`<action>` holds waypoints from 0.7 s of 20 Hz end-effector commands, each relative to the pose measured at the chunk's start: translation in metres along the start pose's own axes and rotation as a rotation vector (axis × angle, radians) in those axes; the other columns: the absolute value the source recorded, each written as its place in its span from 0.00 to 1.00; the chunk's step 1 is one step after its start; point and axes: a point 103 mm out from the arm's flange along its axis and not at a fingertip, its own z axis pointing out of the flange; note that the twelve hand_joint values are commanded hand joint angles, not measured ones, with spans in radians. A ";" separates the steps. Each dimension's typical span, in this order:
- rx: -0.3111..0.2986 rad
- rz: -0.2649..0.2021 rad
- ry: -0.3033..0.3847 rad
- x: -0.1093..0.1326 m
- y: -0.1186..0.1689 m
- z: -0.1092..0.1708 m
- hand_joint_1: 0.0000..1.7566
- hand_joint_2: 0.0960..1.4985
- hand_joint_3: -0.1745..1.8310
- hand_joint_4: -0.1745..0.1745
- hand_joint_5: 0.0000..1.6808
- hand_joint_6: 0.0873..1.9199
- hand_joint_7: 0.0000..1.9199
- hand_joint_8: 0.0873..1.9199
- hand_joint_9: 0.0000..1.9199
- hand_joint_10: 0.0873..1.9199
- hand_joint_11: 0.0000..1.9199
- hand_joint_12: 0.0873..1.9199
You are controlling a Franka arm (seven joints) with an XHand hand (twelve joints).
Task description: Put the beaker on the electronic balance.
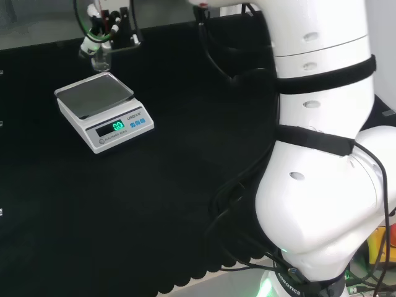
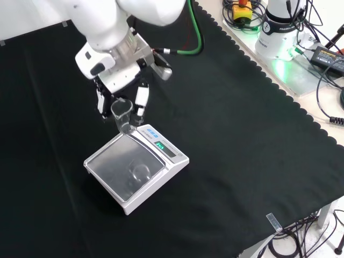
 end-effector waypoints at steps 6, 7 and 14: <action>0.081 -0.028 0.051 0.041 0.023 0.046 0.68 0.70 0.00 0.14 0.77 0.22 0.90 0.00 0.94 0.00 0.80 0.34; 0.085 -0.032 0.044 0.042 0.025 0.049 0.68 0.70 0.00 0.14 0.77 0.22 0.90 0.00 0.94 0.00 0.80 0.34; 0.097 -0.018 0.049 0.039 0.042 0.065 0.68 0.70 0.00 0.13 0.77 0.22 0.90 0.00 0.94 0.00 0.80 0.34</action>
